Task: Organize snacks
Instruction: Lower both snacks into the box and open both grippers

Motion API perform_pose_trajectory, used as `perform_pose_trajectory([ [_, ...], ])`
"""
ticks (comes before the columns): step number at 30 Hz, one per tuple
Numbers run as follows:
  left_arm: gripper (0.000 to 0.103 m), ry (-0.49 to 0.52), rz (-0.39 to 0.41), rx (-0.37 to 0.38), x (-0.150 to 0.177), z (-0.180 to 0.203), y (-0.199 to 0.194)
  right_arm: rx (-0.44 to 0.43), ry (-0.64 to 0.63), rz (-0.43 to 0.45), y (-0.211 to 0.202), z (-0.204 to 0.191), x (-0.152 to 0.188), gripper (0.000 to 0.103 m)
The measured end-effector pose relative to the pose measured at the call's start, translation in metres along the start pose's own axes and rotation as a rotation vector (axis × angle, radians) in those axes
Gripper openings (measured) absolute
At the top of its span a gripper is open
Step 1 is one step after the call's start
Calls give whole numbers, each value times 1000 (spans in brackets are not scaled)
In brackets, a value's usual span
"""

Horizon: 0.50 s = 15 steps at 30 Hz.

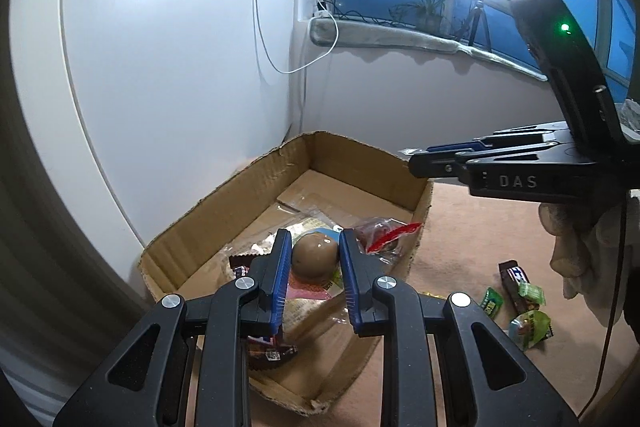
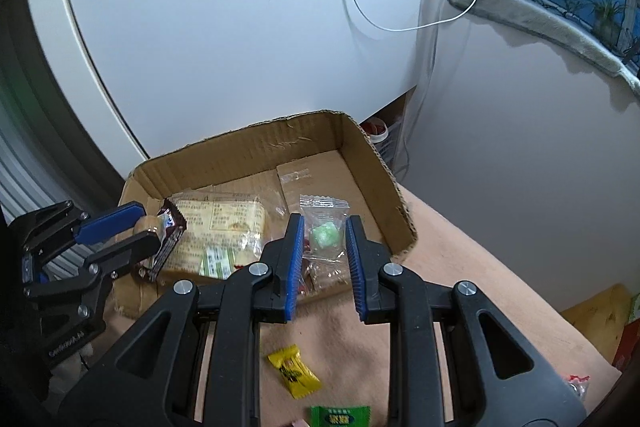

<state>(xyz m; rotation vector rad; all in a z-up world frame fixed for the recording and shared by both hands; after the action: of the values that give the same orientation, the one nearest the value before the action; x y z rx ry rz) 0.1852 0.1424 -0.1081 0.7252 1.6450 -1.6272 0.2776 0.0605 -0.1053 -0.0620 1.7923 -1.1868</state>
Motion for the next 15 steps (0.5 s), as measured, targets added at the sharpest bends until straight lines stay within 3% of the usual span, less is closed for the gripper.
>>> perform_pose_trajectory([
  [11, 24, -19, -27, -15, 3, -9, 11, -24, 19, -38, 26, -3, -2, 23],
  [13, 24, -18, -30, -18, 3, -10, 12, -16, 25, -40, 26, -2, -2, 33],
  [15, 24, -23, -27, -24, 2, -10, 12, -13, 29, -24, 23, -1, -3, 67],
])
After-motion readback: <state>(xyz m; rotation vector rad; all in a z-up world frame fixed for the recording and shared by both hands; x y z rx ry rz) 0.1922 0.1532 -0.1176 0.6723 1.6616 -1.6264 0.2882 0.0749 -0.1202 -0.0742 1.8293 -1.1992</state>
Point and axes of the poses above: each gripper's, at about its wrist camera, not at the fingertips, and y roughly the way its jaws point, z to its right, x to its underside, the point moved 8 cm from there along y, roughly the way its jaws point, and after that the axes turned 2 degrees about -x, right-handed, at the moved point
